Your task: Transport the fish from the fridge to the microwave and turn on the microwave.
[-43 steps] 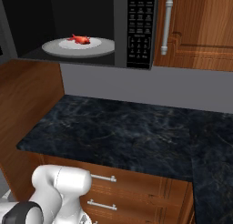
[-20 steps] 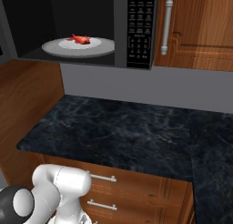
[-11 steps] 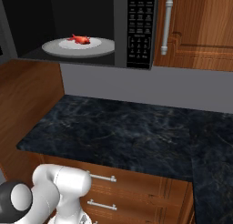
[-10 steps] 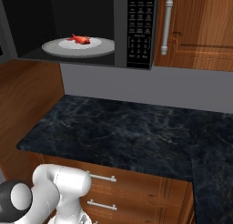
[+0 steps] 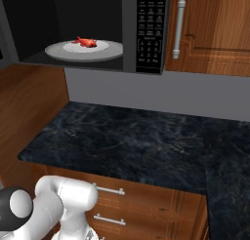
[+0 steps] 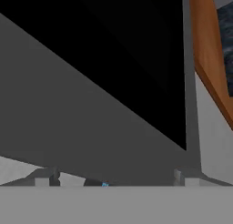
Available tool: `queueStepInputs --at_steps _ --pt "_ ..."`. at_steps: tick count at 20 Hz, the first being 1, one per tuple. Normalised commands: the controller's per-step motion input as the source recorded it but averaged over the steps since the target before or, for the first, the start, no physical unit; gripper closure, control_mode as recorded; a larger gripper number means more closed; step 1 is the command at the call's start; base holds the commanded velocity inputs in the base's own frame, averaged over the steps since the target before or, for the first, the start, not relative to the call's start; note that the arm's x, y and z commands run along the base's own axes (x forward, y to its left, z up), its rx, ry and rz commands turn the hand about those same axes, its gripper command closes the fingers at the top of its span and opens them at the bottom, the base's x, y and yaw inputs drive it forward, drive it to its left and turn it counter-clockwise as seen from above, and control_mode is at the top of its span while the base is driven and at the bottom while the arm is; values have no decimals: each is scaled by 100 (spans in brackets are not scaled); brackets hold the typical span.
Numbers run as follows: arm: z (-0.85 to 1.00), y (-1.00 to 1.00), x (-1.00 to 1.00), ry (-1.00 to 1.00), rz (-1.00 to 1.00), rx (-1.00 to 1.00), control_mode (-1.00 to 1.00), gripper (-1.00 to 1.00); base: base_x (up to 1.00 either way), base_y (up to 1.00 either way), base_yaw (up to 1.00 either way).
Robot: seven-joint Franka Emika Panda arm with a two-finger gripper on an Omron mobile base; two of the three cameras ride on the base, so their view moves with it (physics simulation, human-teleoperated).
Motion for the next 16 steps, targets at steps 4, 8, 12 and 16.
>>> queueStepInputs --at_steps 4,8,12,16 --pt "-5 3 13 4 -4 -4 -100 -100 0 0 0" --pt "-5 4 12 2 -4 -1 -100 -100 0 0 0" --pt "-3 0 8 1 -3 -2 -100 -100 0 0 0" --pt "-3 0 3 0 -4 -3 -100 -100 0 0 0"
